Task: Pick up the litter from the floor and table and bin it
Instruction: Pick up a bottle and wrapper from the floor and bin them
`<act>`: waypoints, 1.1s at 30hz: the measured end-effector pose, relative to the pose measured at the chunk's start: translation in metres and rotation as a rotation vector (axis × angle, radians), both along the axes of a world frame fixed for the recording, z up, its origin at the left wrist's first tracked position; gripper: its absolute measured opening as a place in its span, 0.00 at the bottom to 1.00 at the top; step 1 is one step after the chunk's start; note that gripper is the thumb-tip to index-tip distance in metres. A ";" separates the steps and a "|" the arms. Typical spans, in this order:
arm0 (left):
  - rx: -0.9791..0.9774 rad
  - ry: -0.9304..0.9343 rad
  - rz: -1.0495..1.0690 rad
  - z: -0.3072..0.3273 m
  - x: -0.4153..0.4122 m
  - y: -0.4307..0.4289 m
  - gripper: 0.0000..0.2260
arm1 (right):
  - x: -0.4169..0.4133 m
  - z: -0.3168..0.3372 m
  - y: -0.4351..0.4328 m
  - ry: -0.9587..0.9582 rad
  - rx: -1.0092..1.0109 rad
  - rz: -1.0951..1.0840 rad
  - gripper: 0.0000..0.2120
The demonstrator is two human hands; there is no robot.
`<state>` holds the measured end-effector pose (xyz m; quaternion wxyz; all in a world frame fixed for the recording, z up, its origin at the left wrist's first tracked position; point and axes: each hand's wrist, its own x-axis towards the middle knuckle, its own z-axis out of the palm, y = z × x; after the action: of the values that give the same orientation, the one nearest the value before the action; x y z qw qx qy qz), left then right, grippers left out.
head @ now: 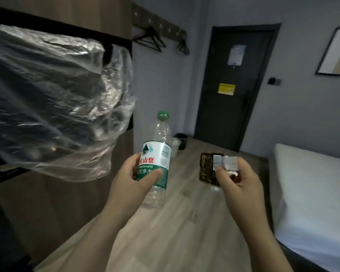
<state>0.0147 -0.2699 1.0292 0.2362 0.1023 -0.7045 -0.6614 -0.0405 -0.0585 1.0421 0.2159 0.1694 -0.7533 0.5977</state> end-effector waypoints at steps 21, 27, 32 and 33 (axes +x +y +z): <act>0.047 0.084 -0.360 -0.009 -0.360 -0.002 0.29 | -0.291 0.004 0.014 -0.003 0.062 -0.283 0.04; 0.042 0.058 -0.362 -0.021 -0.459 -0.024 0.29 | -0.387 -0.005 -0.007 -0.047 0.047 -0.269 0.07; -0.001 0.048 -0.361 -0.034 -0.545 -0.032 0.26 | -0.470 -0.019 -0.011 -0.062 0.029 -0.294 0.07; -0.004 0.048 -0.369 -0.036 -0.563 -0.032 0.25 | -0.488 -0.023 -0.012 -0.071 0.024 -0.288 0.06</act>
<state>-0.5487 -0.3022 0.9934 0.1278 -0.0450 -0.7066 -0.6945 -0.5280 -0.0703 1.0195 0.2706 0.0410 -0.7840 0.5571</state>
